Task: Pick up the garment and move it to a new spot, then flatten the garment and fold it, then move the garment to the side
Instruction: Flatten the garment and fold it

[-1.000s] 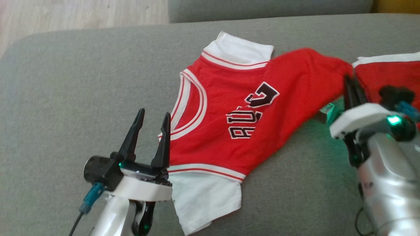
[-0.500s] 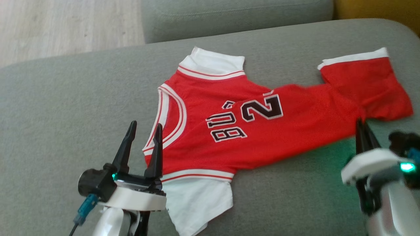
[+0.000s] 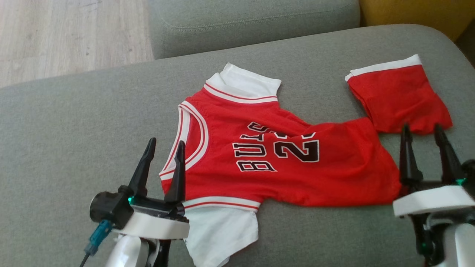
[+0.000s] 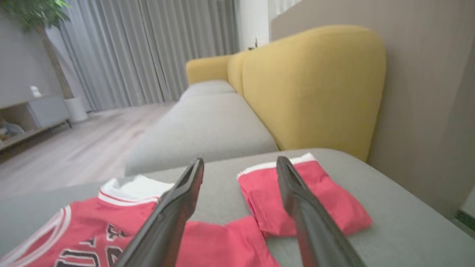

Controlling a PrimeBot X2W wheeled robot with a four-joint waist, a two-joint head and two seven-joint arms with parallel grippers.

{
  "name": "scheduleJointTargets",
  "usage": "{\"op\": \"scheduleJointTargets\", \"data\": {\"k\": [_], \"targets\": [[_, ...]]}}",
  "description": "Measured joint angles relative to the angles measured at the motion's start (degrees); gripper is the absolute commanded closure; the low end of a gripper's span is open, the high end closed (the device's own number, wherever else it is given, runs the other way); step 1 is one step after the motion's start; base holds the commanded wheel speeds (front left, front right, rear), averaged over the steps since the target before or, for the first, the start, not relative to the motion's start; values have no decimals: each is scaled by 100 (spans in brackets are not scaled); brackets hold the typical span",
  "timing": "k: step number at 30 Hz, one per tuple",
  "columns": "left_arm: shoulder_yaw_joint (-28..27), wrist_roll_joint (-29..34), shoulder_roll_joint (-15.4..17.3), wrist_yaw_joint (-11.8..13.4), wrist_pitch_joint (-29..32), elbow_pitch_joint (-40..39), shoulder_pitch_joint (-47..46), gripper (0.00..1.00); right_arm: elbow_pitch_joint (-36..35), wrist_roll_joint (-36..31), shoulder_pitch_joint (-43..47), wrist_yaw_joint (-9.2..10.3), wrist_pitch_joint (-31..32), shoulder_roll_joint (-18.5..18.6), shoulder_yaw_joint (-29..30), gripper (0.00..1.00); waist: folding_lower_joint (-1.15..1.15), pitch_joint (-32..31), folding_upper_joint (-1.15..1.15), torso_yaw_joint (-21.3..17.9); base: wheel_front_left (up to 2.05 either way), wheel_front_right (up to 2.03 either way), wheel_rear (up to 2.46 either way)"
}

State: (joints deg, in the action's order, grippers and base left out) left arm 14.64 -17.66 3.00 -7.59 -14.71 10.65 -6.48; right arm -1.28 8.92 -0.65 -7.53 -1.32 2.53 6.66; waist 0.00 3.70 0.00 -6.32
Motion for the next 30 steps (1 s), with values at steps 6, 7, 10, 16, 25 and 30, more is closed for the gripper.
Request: {"op": "scheduleJointTargets", "data": {"k": [6, 7, 10, 16, 25, 30], "targets": [[479, -41, 287, 0, -1, 126, -287, 0, 59, 84, -26, 0, -421, -3, -176, 0, 0, 123, 0, -34, 0, 0, 0], [479, -41, 287, 0, -1, 126, -287, 0, 59, 84, -26, 0, -421, -3, -176, 0, 0, 123, 0, -34, 0, 0, 0], [1121, -267, 768, 0, 286, 236, -1007, 0, 171, 127, -65, 0, -559, -3, -176, 0, 0, 220, 0, -164, 0, 0, 0], [3256, -1860, 1922, 0, 2207, 185, -3345, 0, 313, 331, -455, 0, -823, -3, -261, 0, 1, 527, 0, -578, 0, 0, 0], [5298, -3757, 2817, 0, 3751, 290, -5693, 0, 671, 686, -649, 0, -1141, -2, -591, 0, 2, 1019, 0, -1444, 0, 0, 0], [5990, -3927, 2817, 0, 3790, 615, -6038, 0, 783, 828, -733, 0, -1241, -2, -787, 0, 1, 1249, 0, -1882, 0, 0, 0]]}}
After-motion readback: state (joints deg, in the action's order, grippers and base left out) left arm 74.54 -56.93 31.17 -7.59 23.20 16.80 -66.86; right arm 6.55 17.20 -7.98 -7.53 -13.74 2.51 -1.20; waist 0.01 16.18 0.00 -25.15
